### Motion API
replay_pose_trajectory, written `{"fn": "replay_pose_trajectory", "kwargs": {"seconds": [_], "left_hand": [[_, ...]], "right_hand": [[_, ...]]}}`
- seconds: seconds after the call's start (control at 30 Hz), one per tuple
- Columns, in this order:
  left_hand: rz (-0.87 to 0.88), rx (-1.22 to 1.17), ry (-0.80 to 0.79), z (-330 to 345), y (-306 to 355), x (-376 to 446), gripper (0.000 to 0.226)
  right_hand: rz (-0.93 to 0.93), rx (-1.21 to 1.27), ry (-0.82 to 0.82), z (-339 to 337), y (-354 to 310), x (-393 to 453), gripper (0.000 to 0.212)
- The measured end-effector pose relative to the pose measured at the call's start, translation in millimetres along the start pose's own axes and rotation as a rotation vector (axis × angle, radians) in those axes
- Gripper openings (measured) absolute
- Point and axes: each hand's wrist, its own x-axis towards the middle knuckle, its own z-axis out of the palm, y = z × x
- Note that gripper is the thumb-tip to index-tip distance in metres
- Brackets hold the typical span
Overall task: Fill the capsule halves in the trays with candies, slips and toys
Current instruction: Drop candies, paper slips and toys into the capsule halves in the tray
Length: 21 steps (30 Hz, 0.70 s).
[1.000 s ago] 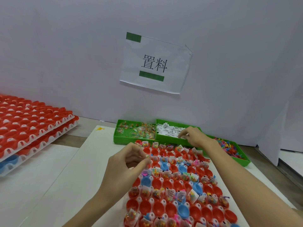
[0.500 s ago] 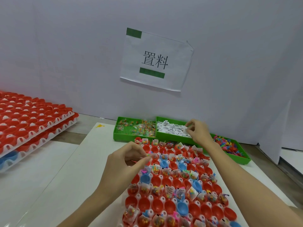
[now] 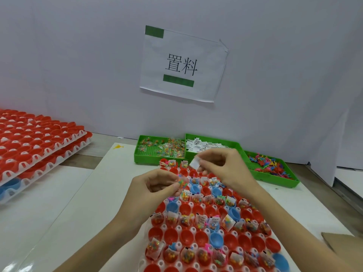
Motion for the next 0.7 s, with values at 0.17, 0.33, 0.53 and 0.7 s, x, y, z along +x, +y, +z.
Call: {"fn": "replay_pose_trajectory", "kwargs": {"seconds": [0.17,0.33,0.53,0.7], "left_hand": [[0.076,0.125,-0.041,2,0,-2,0.016],[0.286,0.361,-0.095,2,-3,-5,0.021],[0.397,0.521,-0.148,2,-1,-6,0.031],[0.386,0.495,-0.129,7,0,-11,0.03]], "right_hand": [[-0.071,-0.01,-0.051,21,-18,-42,0.006],[-0.139,-0.21,-0.026,24,-22,-62,0.011],[-0.16,-0.3,-0.169,22,-25,-72,0.021],[-0.167,-0.37,-0.166,23,-25,-75,0.03]]}}
